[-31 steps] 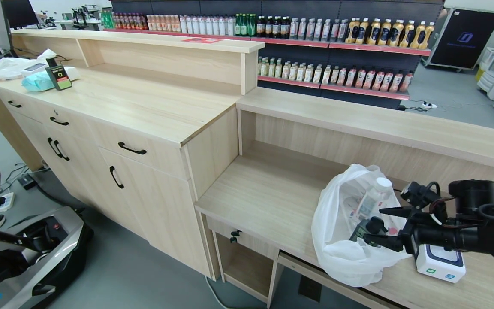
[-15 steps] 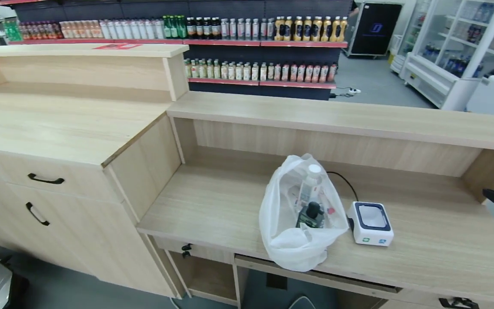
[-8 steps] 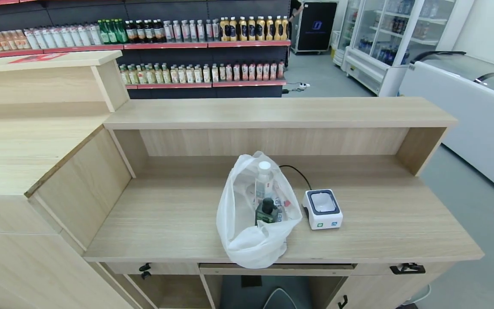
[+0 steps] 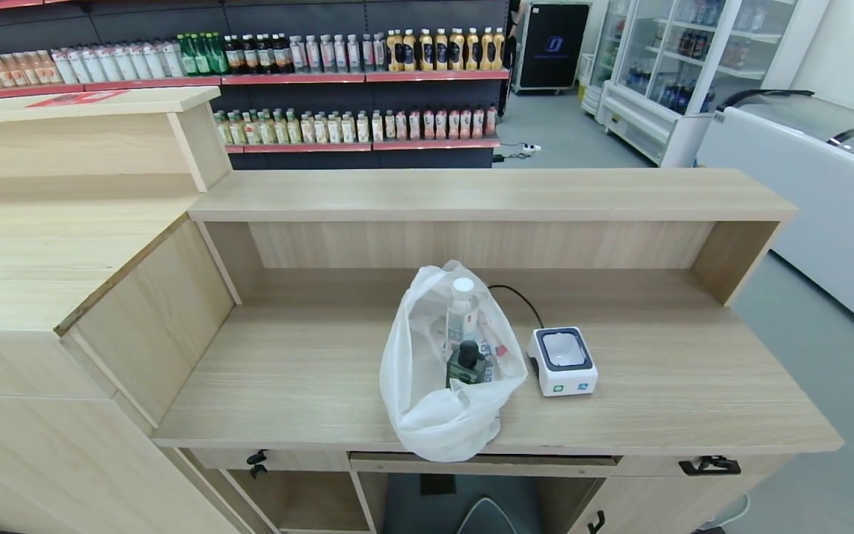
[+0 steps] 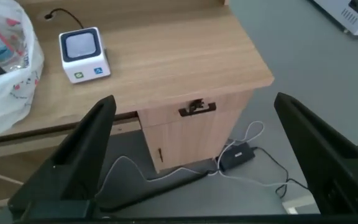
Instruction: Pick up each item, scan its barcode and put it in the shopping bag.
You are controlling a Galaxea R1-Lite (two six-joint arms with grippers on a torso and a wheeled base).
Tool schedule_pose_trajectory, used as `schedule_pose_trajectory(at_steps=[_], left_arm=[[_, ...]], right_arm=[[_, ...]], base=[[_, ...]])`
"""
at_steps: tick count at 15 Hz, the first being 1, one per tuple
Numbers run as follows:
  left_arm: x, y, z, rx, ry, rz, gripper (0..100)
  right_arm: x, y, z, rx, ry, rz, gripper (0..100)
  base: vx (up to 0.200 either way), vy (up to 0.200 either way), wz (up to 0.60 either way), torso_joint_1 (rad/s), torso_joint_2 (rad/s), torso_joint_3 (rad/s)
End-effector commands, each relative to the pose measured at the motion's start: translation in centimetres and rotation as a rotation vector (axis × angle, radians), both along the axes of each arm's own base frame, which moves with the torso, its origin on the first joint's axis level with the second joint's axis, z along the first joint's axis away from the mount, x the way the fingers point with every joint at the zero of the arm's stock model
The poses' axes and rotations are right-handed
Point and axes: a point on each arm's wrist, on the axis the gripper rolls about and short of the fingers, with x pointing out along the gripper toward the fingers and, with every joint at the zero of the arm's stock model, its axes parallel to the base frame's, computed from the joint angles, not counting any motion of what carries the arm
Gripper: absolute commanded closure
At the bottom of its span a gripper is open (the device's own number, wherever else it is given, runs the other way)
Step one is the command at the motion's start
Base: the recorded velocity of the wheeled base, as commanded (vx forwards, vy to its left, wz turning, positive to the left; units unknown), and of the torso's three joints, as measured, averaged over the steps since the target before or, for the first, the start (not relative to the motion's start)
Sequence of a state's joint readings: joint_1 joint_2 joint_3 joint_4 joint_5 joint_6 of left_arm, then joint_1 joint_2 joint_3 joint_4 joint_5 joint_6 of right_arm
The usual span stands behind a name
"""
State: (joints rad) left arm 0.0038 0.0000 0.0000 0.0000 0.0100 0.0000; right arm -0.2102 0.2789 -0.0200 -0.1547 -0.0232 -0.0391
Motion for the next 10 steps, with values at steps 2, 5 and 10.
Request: schedule_pose_trajectory(at_steps=[2, 5, 10], left_arm=[[0.0, 0.0, 0.0, 0.0, 0.0, 0.002, 100], [0.0, 0.0, 0.0, 0.0, 0.0, 0.002, 100], [0.0, 0.0, 0.0, 0.0, 0.0, 0.002, 100]], right_arm=[[-1.64, 0.21, -1.29, -0.012, -0.102, 0.06, 0], [-1.64, 0.16, -1.31, -0.013, -0.101, 0.092, 0], [-1.72, 0.08, -1.34, -0.008, -0.109, 0.138, 0]], base=[[0.0, 0.0, 0.0, 0.0, 0.0, 0.0], [0.0, 0.0, 0.0, 0.0, 0.0, 0.0], [0.0, 0.0, 0.0, 0.0, 0.0, 0.0]])
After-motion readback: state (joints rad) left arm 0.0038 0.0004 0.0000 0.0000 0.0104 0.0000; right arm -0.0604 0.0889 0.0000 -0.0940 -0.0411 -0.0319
